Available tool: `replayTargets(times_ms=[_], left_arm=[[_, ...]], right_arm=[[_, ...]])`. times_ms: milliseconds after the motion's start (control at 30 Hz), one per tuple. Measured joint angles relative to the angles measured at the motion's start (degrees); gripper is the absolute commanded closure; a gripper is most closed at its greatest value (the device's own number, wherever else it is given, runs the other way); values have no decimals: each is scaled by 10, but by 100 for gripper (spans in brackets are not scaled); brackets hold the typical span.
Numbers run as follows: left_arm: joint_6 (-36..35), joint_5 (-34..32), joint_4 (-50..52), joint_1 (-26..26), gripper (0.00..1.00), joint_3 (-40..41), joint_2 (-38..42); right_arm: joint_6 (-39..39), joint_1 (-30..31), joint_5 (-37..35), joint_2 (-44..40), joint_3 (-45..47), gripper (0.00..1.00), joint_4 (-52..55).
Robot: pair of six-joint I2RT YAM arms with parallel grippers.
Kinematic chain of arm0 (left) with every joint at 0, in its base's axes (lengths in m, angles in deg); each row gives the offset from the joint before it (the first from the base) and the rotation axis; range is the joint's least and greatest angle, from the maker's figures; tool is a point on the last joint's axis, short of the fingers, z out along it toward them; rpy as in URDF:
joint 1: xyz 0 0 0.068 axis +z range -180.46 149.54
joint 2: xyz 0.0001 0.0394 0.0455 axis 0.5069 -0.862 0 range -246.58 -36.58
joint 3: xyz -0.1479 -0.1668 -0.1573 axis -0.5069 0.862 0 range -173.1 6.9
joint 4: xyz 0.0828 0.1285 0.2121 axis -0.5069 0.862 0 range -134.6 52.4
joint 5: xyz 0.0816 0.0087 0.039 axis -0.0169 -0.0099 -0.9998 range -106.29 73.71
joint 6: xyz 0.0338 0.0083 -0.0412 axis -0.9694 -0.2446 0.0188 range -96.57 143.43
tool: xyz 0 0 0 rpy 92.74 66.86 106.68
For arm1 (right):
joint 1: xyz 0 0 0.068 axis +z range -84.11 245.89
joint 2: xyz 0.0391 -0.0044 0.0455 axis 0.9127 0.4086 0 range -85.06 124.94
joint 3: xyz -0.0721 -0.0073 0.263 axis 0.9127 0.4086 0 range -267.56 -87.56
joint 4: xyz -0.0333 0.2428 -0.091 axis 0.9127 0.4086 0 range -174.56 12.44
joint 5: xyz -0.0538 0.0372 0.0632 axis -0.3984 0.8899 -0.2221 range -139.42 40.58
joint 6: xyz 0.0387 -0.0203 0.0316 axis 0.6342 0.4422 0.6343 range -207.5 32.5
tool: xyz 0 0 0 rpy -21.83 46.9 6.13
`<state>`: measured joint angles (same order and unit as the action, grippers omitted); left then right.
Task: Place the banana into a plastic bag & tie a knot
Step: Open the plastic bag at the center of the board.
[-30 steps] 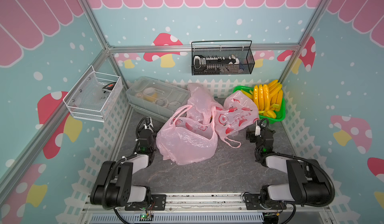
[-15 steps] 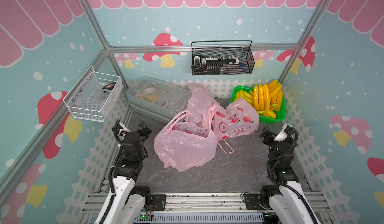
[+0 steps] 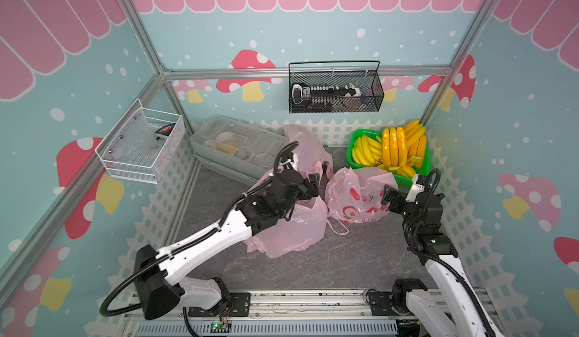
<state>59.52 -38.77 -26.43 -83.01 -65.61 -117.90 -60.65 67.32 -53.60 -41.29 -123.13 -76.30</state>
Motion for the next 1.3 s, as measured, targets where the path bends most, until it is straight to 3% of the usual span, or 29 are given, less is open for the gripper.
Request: replayTargets(times_ms=[167,500,733,900,1000,1133,1300], left_arm=[[-5,4,33,-54,9,-38,-96],[-5,-61,129,-51,9,-102,-125],[-9,-43,141,-14,31,-133,-173],[-21,-17,150,-9,72,-162,-226],[-15,-5,150,-9,100,-167,-233],[4,-12,127,-12,100,-144,-206],[35,-25,69,-12,100,-55,-89]], right_arm=[[-6,0,38,11,-12,2,38],[-11,1,104,20,-13,2,68],[-11,9,129,32,-37,2,84],[-13,37,147,32,-71,3,103],[-18,83,151,32,-97,4,123],[-17,169,152,27,-113,6,135],[2,249,163,17,-87,8,115]])
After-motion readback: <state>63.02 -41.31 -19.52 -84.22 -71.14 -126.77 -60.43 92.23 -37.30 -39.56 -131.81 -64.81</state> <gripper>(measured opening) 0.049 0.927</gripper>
